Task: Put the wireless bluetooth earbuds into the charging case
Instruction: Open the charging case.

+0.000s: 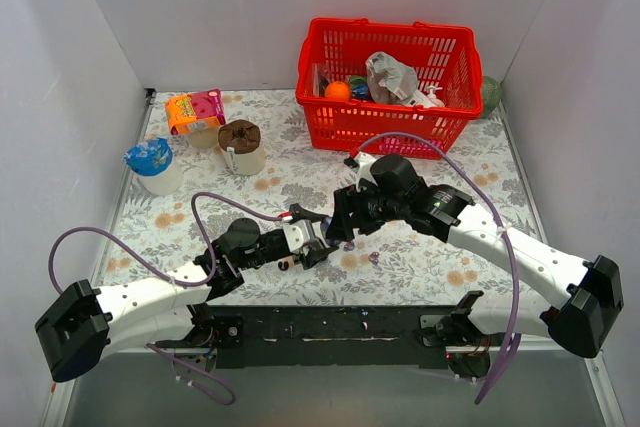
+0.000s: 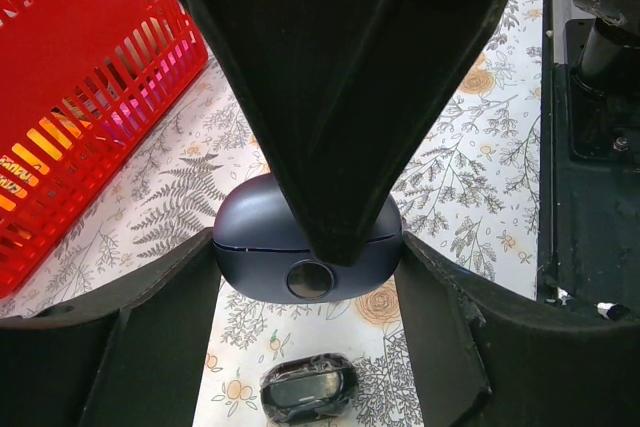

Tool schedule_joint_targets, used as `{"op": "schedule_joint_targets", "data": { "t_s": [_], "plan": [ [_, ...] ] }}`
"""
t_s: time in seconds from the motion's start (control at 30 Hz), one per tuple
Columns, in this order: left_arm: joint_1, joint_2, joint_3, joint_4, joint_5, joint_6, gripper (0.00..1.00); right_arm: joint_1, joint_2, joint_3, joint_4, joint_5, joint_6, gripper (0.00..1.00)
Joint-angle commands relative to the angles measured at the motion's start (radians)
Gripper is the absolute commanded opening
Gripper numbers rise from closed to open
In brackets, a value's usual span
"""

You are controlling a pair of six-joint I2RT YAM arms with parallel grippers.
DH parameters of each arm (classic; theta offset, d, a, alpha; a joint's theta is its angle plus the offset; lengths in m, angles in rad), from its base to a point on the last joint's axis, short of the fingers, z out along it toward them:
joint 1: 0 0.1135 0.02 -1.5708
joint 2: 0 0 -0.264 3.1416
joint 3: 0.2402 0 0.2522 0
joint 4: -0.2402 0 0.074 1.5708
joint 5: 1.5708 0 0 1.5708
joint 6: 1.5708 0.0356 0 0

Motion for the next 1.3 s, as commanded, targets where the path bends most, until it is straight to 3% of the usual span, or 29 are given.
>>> {"op": "schedule_joint_targets", "data": {
  "t_s": [0.0, 0.3, 1.27],
  "plan": [
    [-0.001, -0.030, 0.014, 0.010, 0.011, -0.002, 0.00, 0.005, 0.005, -0.011, 0.044, -0.031, 0.018, 0.75],
    [-0.001, -0.061, 0.000, -0.003, -0.002, -0.007, 0.00, 0.003, -0.055, -0.037, 0.031, 0.033, 0.038, 0.71],
    [-0.001, -0.087, -0.018, -0.018, -0.042, -0.024, 0.00, 0.002, -0.115, -0.005, 0.014, 0.101, 0.058, 0.70]
  ]
}}
